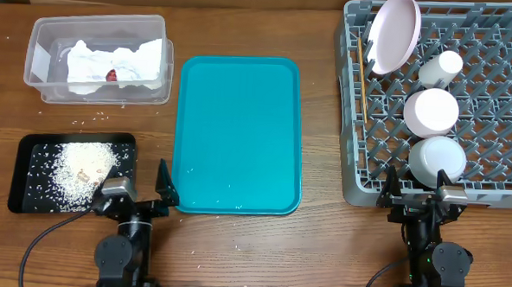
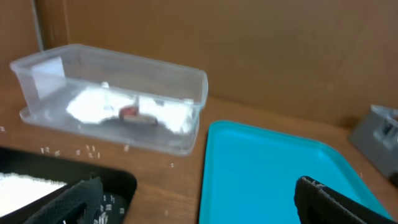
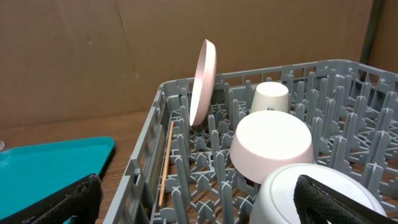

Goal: Sort waste into correct bins and load items into the dishwasher

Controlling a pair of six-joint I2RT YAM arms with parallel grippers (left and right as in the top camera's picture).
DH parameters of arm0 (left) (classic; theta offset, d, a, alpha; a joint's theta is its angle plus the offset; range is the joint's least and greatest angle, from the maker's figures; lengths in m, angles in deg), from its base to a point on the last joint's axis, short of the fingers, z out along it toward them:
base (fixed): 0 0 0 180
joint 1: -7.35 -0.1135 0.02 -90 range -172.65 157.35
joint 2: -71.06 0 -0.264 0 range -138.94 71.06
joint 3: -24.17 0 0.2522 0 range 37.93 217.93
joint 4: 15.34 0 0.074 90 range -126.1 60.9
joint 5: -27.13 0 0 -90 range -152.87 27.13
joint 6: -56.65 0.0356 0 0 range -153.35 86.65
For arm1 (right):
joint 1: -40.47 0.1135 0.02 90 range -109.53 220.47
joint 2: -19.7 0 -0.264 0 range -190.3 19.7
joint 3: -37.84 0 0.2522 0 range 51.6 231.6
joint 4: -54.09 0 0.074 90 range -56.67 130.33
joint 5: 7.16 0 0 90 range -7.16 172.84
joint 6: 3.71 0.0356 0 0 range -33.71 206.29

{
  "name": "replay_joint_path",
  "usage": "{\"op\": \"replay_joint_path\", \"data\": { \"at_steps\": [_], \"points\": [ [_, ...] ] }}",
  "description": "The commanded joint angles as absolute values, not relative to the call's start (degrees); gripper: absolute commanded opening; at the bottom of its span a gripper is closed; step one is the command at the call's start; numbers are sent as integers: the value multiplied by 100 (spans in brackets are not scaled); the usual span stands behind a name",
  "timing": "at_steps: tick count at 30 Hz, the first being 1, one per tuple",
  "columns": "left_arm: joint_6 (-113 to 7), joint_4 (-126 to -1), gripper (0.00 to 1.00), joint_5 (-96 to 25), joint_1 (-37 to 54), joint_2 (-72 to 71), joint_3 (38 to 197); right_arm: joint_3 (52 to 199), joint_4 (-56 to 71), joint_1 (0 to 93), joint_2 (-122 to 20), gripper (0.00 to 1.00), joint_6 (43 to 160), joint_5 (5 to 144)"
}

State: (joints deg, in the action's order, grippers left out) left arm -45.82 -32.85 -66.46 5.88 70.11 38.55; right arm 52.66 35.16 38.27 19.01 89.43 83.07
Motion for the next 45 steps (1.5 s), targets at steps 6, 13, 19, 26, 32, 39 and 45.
{"op": "replay_joint_path", "data": {
  "at_steps": [6, 13, 19, 26, 32, 39, 45],
  "points": [
    [-3909, -3359, 100, -6382, 627, 7088, 3822, 5207, 3553, 3854, 1953, 100, 8925, 8313],
    [-3848, -3341, 100, -6447, 627, 7083, 3822, 5207, 3553, 3854, 1953, 100, 8927, 8315],
    [-3848, -3341, 100, -6447, 627, 7081, 3822, 5207, 3553, 3854, 1953, 100, 8925, 8315],
    [-3848, -3339, 100, -6447, 627, 7081, 3822, 5207, 3551, 3854, 1953, 100, 8925, 8313],
    [-3848, -3341, 100, -6447, 627, 7081, 3822, 5207, 3553, 3854, 1953, 100, 8925, 8315],
    [-3848, -3341, 100, -6445, 627, 7081, 3822, 5207, 3553, 3854, 1953, 100, 8927, 8315],
    [-3848, -3341, 100, -6447, 627, 7081, 3822, 5207, 3553, 3854, 1953, 100, 8925, 8313]
  ]
}}
